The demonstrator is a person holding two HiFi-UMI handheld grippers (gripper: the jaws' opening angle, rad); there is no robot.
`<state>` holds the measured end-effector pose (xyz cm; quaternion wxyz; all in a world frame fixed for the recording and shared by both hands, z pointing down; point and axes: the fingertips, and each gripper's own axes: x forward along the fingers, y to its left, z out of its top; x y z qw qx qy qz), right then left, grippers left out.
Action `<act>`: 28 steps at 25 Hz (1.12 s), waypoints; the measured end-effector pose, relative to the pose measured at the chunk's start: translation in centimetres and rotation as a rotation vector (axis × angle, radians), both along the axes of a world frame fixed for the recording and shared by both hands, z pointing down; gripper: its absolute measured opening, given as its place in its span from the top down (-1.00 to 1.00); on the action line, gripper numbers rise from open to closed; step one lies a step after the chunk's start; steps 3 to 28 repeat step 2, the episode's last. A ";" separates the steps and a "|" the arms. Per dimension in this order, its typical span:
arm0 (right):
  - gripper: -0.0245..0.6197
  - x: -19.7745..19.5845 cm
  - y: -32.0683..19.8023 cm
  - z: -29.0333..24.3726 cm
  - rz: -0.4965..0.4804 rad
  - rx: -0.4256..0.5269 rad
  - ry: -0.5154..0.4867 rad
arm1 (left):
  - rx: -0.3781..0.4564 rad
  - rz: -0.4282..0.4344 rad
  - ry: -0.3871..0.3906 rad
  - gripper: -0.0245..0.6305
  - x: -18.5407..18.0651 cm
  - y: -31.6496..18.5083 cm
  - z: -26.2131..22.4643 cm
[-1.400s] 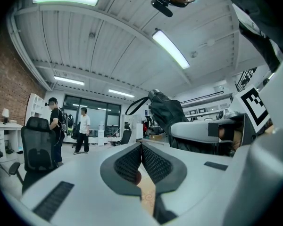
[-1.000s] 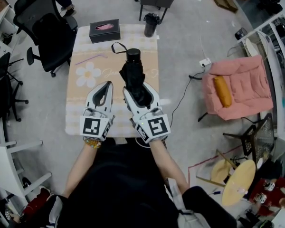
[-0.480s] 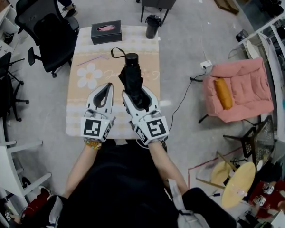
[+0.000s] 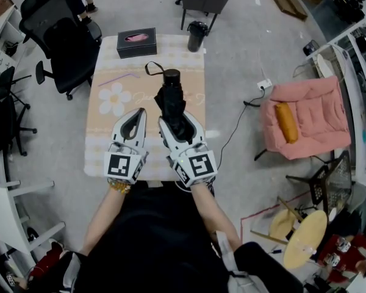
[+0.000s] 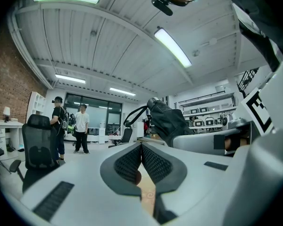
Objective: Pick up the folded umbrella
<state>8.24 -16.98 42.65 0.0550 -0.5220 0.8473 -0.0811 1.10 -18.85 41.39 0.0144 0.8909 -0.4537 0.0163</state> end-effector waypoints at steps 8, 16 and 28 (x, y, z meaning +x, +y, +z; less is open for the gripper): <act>0.24 0.2 -0.2 0.0 0.007 -0.002 0.000 | -0.001 0.000 0.000 0.88 0.0 -0.1 0.1; 0.24 0.2 -0.2 0.0 0.007 -0.002 0.000 | -0.001 0.000 0.000 0.88 0.0 -0.1 0.1; 0.24 0.2 -0.2 0.0 0.007 -0.002 0.000 | -0.001 0.000 0.000 0.88 0.0 -0.1 0.1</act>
